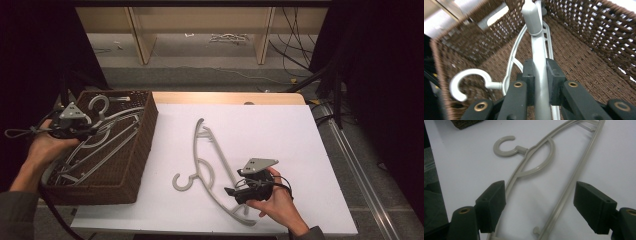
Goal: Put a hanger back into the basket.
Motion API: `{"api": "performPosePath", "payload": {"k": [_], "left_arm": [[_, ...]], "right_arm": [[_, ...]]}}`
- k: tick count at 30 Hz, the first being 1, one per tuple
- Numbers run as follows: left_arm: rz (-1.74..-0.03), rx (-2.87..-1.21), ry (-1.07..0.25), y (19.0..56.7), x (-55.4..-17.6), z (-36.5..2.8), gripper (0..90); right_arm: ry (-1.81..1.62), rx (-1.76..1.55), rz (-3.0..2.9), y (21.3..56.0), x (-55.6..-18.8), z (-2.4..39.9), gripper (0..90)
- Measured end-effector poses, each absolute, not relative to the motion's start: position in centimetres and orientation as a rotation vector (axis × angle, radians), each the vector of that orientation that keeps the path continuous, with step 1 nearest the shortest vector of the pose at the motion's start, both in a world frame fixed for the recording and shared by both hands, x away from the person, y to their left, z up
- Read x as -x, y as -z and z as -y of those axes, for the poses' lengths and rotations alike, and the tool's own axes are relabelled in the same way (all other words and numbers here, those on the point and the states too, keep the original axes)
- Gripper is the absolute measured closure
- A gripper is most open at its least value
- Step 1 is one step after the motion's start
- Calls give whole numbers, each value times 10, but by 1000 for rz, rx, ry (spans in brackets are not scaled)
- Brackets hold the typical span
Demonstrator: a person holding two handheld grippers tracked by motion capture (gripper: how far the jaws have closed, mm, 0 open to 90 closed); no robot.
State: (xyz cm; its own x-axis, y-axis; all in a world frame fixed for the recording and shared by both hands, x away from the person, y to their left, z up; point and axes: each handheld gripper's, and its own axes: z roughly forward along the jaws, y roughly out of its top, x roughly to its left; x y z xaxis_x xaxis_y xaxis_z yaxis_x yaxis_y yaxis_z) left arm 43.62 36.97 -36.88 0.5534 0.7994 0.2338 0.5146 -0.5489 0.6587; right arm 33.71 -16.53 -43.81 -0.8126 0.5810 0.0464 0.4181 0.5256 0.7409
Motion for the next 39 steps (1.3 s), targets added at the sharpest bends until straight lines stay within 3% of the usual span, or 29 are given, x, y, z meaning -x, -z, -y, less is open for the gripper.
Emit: {"api": "performPosePath", "payload": {"k": [6,10,18,25,29,32,33,39], "left_arm": [[-1139,-2230,-677,377,-437,-379,794],[-1213,-2327,-666,397,-442,-387,802],[-1302,-2277,-689,410,-443,-397,796],[-1361,-2144,-766,399,-432,-396,629],[-1295,-2027,-740,383,-415,-385,561],[-1246,-2031,-758,367,-402,-374,453],[-1257,-1864,-707,358,-392,-361,426],[-1128,-1720,-602,342,-360,-319,356]], "right_arm": [[-1153,-862,-2566,438,-337,165,269],[-1157,-853,-2565,439,-336,164,269],[-1169,-854,-2544,442,-338,163,269],[-1152,-859,-2576,441,-336,162,269],[-1149,-852,-2585,442,-336,161,269],[-1145,-848,-2585,443,-334,158,269],[-1146,-843,-2592,443,-334,158,269],[-1146,-840,-2592,444,-334,156,269]]}}
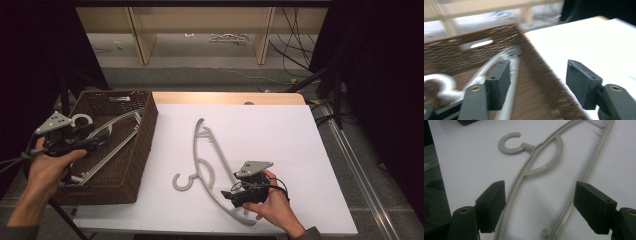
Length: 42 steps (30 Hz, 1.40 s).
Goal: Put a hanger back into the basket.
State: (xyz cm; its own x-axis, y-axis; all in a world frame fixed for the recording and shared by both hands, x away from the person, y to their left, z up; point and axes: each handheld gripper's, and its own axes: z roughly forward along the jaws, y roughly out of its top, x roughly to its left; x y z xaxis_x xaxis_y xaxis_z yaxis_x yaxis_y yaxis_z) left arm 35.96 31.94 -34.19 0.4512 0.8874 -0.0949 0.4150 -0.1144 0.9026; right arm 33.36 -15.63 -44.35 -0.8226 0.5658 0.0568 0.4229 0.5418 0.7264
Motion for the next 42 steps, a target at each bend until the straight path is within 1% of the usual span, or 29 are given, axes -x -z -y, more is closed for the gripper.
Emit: {"api": "performPosePath", "payload": {"k": [1,2,4,5,6,7,9,11,14,15,17,20,23,27,30,31,33,35,40,42], "left_arm": [[-1128,-1720,-602,342,-360,-319,344],[-1093,-1704,-588,342,-350,-303,339],[-1071,-1703,-580,343,-347,-297,337],[-995,-1705,-534,345,-340,-280,333],[-962,-1707,-517,347,-338,-274,323],[-962,-1707,-517,347,-338,-274,311],[-932,-1699,-518,351,-333,-262,302],[-888,-1689,-505,356,-328,-247,256],[-863,-1688,-499,362,-325,-235,243],[-847,-1690,-505,365,-323,-230,220],[-828,-1690,-498,373,-318,-220,208],[-808,-1709,-516,382,-314,-213,192],[-793,-1732,-492,395,-306,-204,167],[-781,-1754,-512,405,-302,-199,163],[-776,-1761,-469,423,-297,-195,163],[-776,-1761,-469,423,-297,-195,163],[-742,-1811,-504,436,-297,-189,164],[-765,-1799,-455,440,-296,-185,164],[-715,-1825,-500,439,-295,-182,164],[-721,-1821,-492,440,-295,-181,164]], "right_arm": [[-1148,-842,-2590,443,-334,156,269],[-1148,-844,-2587,444,-334,156,269],[-1146,-845,-2586,444,-334,156,269],[-1140,-850,-2581,444,-333,156,269],[-1144,-845,-2581,444,-333,155,269],[-1144,-845,-2581,444,-333,155,269],[-1142,-842,-2587,444,-333,155,269],[-1142,-847,-2589,444,-332,153,269],[-1160,-846,-2563,446,-332,151,269],[-1158,-845,-2561,446,-333,151,269],[-1152,-844,-2588,444,-332,151,269],[-1154,-846,-2581,444,-332,151,268],[-1153,-846,-2584,445,-332,151,252],[-1154,-839,-2581,445,-332,150,252],[-1149,-831,-2586,446,-330,149,251],[-1149,-831,-2586,446,-330,149,251],[-1148,-831,-2587,447,-330,148,246],[-1142,-839,-2592,448,-330,147,234],[-1137,-813,-2600,450,-329,143,234],[-1125,-807,-2611,451,-329,140,239]]}}
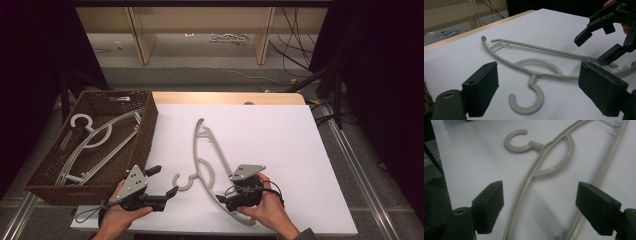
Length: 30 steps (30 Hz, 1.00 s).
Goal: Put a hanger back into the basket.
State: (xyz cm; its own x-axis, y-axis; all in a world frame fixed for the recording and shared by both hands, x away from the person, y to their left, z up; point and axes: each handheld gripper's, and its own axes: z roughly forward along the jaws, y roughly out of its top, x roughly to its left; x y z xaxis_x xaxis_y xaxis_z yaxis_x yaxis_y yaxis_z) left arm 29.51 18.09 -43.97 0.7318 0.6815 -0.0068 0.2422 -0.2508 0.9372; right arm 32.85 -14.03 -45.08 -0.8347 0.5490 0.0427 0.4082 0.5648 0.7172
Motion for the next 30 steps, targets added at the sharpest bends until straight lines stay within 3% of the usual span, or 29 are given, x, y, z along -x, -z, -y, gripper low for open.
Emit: {"api": "performPosePath", "payload": {"k": [17,23,30], "left_arm": [[-703,-1867,-518,442,-296,-182,165],[-711,-1858,-518,442,-297,-184,166],[-711,-1858,-513,441,-297,-184,168]], "right_arm": [[-888,-732,-2747,465,-343,101,389],[-830,-732,-2824,468,-350,90,498],[-752,-754,-2867,472,-354,83,533]]}}
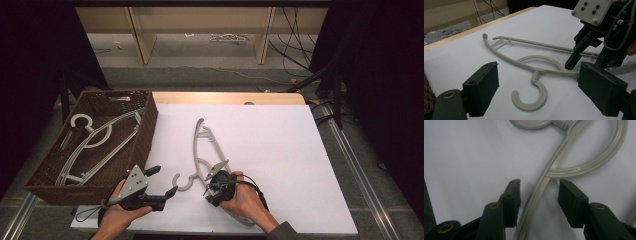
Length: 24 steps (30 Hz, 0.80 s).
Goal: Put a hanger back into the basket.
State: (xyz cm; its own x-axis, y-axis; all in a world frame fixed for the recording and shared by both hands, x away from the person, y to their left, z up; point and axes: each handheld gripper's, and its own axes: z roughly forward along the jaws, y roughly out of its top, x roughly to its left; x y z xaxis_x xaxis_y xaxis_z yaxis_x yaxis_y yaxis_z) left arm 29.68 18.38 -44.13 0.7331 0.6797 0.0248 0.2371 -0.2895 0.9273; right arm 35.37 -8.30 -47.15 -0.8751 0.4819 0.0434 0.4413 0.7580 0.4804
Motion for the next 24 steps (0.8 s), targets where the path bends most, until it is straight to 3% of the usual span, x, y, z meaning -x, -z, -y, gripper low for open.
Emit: {"api": "performPosePath", "payload": {"k": [9,16,24], "left_arm": [[-709,-1857,-517,441,-297,-184,169],[-716,-1857,-516,442,-298,-186,171],[-709,-1855,-516,441,-297,-187,175]], "right_arm": [[-621,-695,-2915,468,-358,73,559],[-531,-670,-2942,464,-364,67,667],[-526,-660,-2965,463,-368,71,718]]}}
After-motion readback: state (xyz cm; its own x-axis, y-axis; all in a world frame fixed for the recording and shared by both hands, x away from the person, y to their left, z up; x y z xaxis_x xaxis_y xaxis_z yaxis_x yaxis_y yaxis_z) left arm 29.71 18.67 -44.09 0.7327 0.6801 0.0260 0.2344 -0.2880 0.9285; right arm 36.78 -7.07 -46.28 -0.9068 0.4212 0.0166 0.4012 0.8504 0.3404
